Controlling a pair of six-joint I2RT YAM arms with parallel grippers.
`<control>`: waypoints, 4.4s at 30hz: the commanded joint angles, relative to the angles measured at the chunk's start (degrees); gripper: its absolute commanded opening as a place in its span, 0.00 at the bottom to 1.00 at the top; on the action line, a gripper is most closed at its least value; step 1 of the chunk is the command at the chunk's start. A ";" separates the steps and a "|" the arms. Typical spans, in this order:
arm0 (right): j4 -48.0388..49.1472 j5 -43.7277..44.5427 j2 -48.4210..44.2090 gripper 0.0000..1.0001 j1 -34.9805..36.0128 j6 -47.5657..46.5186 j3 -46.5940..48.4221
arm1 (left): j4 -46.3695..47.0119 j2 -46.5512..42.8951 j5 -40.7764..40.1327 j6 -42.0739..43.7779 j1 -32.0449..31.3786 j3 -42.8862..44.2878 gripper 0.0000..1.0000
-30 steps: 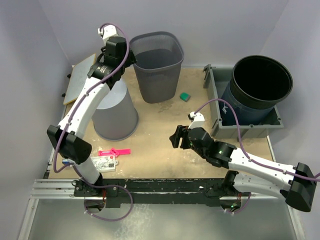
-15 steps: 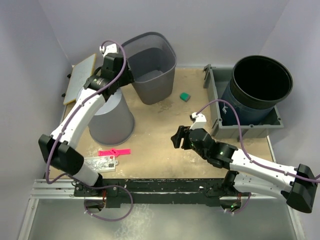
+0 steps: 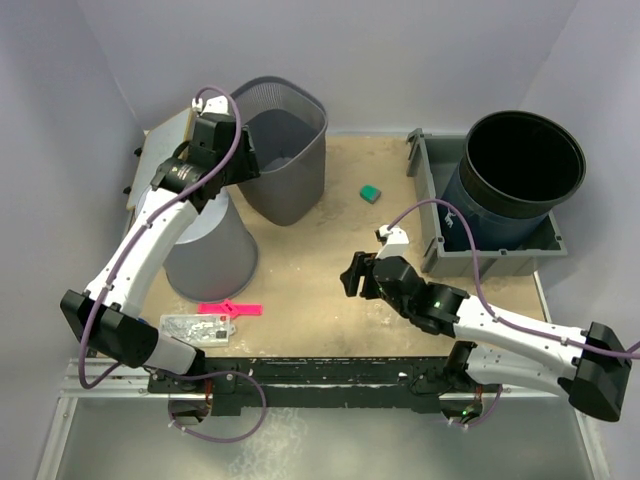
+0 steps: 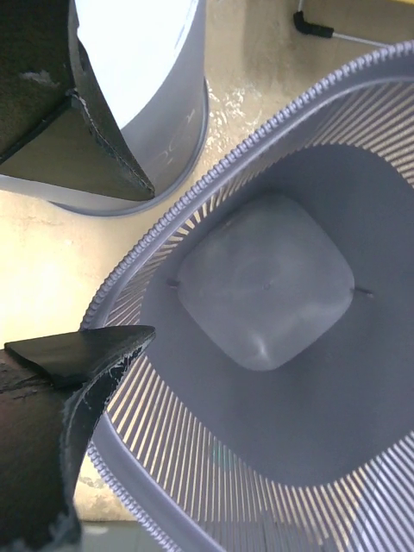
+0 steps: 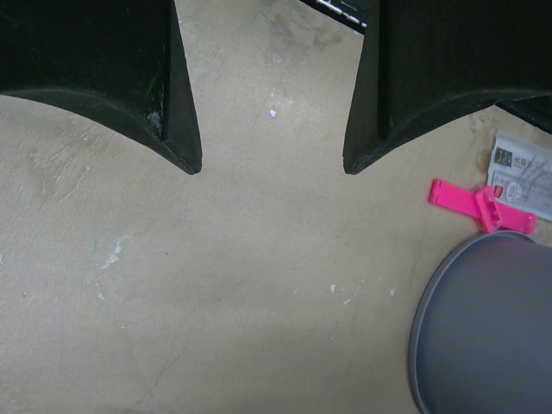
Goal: Turn the large container upside down
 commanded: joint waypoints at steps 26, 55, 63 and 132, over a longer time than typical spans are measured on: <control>-0.42 3.45 -2.98 0.71 0.14 -3.16 1.69 | 0.57 1.77 -3.97 8.15 -18.41 11.79 0.74; -0.93 2.48 -3.57 0.71 0.14 -6.77 2.66 | 4.20 -9.36 -16.70 -4.85 -9.90 -14.95 0.67; 0.55 -3.96 -3.58 0.76 0.14 -22.41 9.76 | -2.93 -19.53 -20.03 -7.29 -5.67 -21.51 0.67; -1.73 -20.37 -9.74 0.06 -18.06 4.29 10.81 | 13.14 -19.19 19.17 -6.20 -5.83 -16.84 0.66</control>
